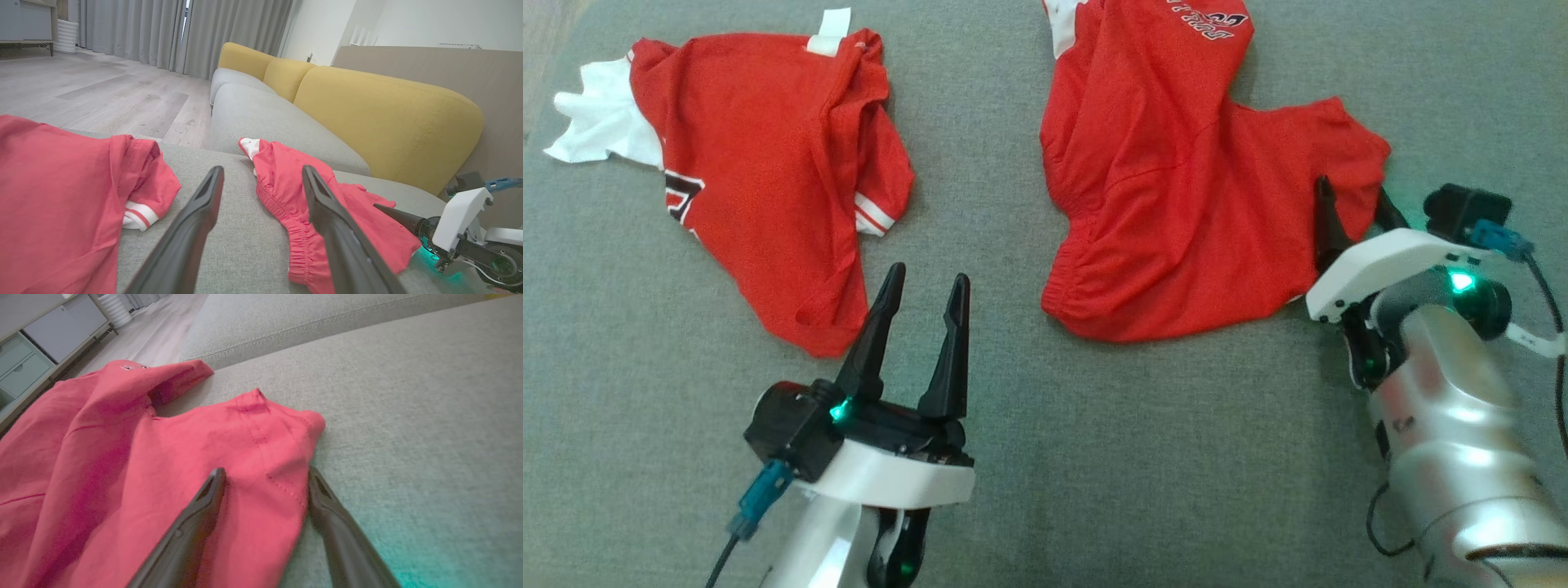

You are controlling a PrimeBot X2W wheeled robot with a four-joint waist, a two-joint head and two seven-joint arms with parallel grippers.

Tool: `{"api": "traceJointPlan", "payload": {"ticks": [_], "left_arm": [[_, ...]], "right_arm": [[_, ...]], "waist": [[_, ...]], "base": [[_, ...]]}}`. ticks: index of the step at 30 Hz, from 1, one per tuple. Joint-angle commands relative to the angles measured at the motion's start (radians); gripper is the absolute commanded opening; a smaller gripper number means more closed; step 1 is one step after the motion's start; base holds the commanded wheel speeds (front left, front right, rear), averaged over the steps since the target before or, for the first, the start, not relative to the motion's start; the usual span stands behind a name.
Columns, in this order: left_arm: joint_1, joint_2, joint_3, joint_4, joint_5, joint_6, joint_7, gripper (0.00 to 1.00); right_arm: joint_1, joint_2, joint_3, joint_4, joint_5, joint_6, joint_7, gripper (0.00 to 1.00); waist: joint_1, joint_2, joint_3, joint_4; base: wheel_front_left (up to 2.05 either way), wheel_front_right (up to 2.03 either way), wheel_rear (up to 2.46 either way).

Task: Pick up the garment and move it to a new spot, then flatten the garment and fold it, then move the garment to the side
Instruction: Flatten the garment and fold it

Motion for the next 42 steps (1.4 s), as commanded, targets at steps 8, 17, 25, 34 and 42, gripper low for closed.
{"api": "traceJointPlan", "payload": {"ticks": [8,17,25,34,42], "left_arm": [[-0.022,0.001,0.048,-0.023,0.007,-0.006,-0.005,1.0],[0.007,0.001,0.054,-0.032,0.002,-0.006,-0.005,1.0],[0.024,0.001,0.049,-0.036,-0.008,-0.006,-0.005,1.0],[0.008,0.001,0.03,-0.031,-0.009,-0.006,-0.005,1.0],[-0.014,0.001,0.016,-0.021,-0.014,-0.006,-0.005,1.0]], "right_arm": [[-0.078,0.009,0.045,0.083,-0.093,-0.001,-0.132,0.0],[0.045,0.008,-0.172,-0.131,-0.358,-0.001,-0.148,0.0],[0.167,0.009,-0.33,-0.364,-0.511,-0.001,-0.063,0.0],[0.137,0.009,-0.368,-0.419,-0.64,-0.001,0.106,0.0],[0.067,0.009,-0.419,-0.331,-0.824,-0.001,0.192,0.0]], "waist": [[-0.0001,0.0,-0.031,-0.045],[-0.0001,0.0,-0.092,-0.123],[-0.0001,0.0,-0.11,-0.125],[-0.0001,0.0,-0.067,-0.056],[-0.0001,0.0,-0.037,-0.006]], "base": [[0.0,0.0,0.0],[0.0,0.0,0.0],[0.0,0.0,0.0],[0.0,0.0,0.0],[0.0,0.0,0.0]]}}
